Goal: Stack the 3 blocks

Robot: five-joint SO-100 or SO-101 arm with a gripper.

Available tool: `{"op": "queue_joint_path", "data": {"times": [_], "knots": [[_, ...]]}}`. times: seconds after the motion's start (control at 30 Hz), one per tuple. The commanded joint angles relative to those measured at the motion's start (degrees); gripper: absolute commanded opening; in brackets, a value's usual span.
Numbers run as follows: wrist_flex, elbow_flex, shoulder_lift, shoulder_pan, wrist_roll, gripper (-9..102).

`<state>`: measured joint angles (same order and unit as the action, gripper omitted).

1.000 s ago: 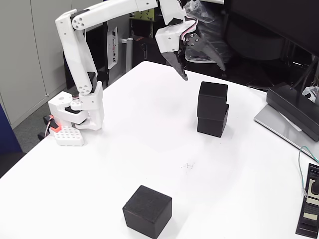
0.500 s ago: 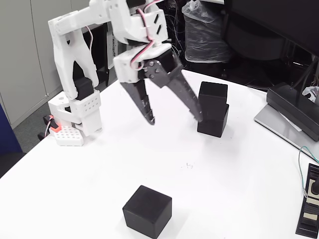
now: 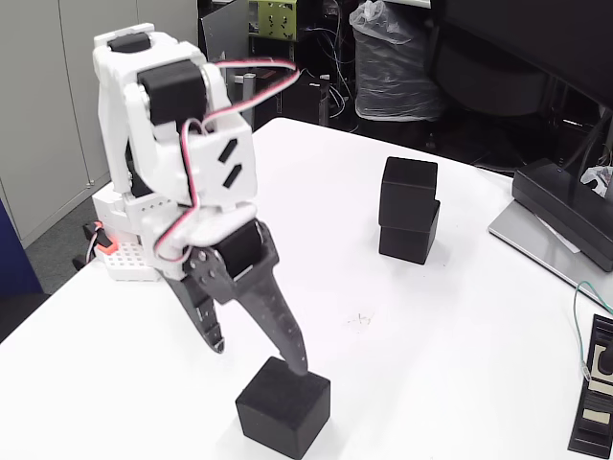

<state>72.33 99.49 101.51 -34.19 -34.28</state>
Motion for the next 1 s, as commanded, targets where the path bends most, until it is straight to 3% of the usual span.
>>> {"op": "queue_joint_path", "data": {"times": [0.0, 0.37, 0.97], "knots": [[-4.5, 2.2, -1.6, -0.3, -0.6, 34], [-14.2, 6.9, -6.2, -0.1, -0.4, 34], [-14.5, 6.9, -14.5, 5.4, -0.5, 31]]}}
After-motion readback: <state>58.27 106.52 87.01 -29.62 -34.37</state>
